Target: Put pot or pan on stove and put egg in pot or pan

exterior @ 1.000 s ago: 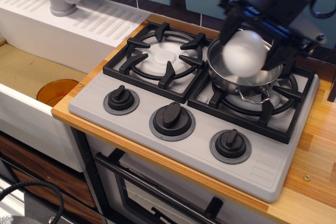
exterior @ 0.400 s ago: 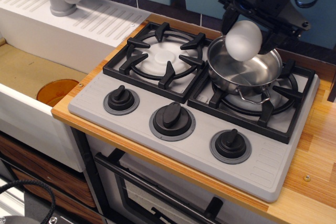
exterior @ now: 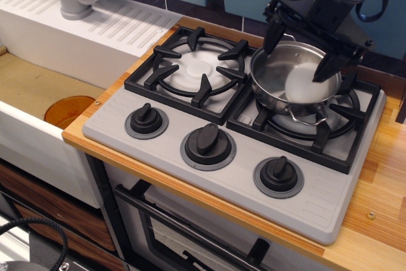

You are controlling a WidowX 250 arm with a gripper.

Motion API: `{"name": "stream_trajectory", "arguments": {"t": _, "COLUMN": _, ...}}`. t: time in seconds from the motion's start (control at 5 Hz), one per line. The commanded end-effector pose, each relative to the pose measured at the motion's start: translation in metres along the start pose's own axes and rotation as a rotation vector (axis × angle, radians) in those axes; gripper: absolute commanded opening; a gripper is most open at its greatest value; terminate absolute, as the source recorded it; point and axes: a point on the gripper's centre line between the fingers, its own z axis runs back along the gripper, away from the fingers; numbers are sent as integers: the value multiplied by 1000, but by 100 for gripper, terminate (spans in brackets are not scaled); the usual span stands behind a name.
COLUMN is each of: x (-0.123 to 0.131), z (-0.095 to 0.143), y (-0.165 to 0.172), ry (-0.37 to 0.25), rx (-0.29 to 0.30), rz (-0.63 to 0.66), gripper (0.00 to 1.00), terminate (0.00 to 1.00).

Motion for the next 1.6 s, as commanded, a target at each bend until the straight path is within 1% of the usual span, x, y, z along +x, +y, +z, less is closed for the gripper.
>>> {"name": "stream_trajectory", "arguments": {"t": 0.0, "x": 20, "z": 39, "y": 23, "ry": -73, "rx": -49, "rz": 0, "gripper": 100, "terminate": 0}}
{"name": "stream_trajectory", "arguments": {"t": 0.2, "x": 24, "z": 37, "y": 16, "ry": -68, "rx": -59, "rz": 20, "gripper": 100, "terminate": 0}}
{"name": "stream_trajectory", "arguments": {"t": 0.6, "x": 27, "z": 35, "y": -17, "ry": -60, "rx": -106, "rz": 56, "gripper": 100, "terminate": 0}}
{"name": "stream_trajectory", "arguments": {"t": 0.8, "x": 30, "z": 36, "y": -28, "ry": -44, "rx": -124, "rz": 61, "gripper": 100, "terminate": 0}}
{"name": "stream_trajectory", "arguments": {"t": 1.2, "x": 41, "z": 36, "y": -33, "ry": -16, "rx": -135, "rz": 71, "gripper": 100, "terminate": 0}}
{"name": "stream_trajectory", "arguments": {"t": 1.4, "x": 47, "z": 23, "y": -31, "ry": -52, "rx": -171, "rz": 103, "gripper": 100, "terminate": 100}}
